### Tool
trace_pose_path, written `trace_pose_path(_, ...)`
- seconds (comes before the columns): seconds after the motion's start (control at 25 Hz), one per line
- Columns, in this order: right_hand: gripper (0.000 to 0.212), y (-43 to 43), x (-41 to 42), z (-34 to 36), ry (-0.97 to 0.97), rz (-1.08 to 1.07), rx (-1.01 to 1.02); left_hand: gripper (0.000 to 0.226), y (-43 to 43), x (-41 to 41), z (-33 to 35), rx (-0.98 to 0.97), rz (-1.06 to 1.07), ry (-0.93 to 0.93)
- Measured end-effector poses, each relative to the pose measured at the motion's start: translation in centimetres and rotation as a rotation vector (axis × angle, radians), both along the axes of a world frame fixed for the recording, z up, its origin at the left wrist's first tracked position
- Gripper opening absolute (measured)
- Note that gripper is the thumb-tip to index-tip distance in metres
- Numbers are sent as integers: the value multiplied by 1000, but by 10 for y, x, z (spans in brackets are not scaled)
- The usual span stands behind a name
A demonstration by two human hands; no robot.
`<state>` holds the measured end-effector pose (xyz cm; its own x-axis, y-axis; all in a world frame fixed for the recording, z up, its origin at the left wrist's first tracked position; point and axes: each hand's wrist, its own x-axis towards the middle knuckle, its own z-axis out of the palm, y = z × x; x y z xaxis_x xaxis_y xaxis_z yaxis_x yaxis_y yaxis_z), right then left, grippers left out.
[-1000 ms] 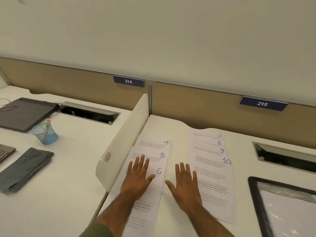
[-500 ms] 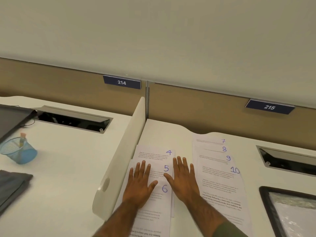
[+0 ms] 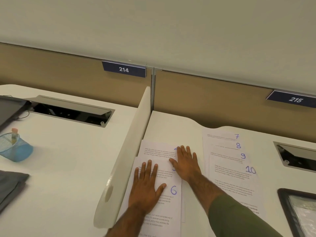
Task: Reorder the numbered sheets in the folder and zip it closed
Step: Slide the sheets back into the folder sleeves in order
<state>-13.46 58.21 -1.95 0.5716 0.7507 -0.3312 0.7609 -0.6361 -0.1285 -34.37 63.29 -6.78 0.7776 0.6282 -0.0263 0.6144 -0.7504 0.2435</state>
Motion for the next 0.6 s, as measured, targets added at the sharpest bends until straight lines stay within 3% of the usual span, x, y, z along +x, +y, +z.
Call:
trace_pose_path(0.24,72,21,-5,4,74,-59,137,85,3,-1,-6,8,8,-13)
trace_pose_path(0.44,58,33,-1,24,485,-498,621,85,3,1,-6,-10,6,-2)
trace_pose_path(0.52,42,34,6,25,541,-674,653,85,3,0,-7,-21,5,2)
trace_pose_path(0.6,15,30,12,22,532,-715,605,85,3,-1,-6,-8,12,3)
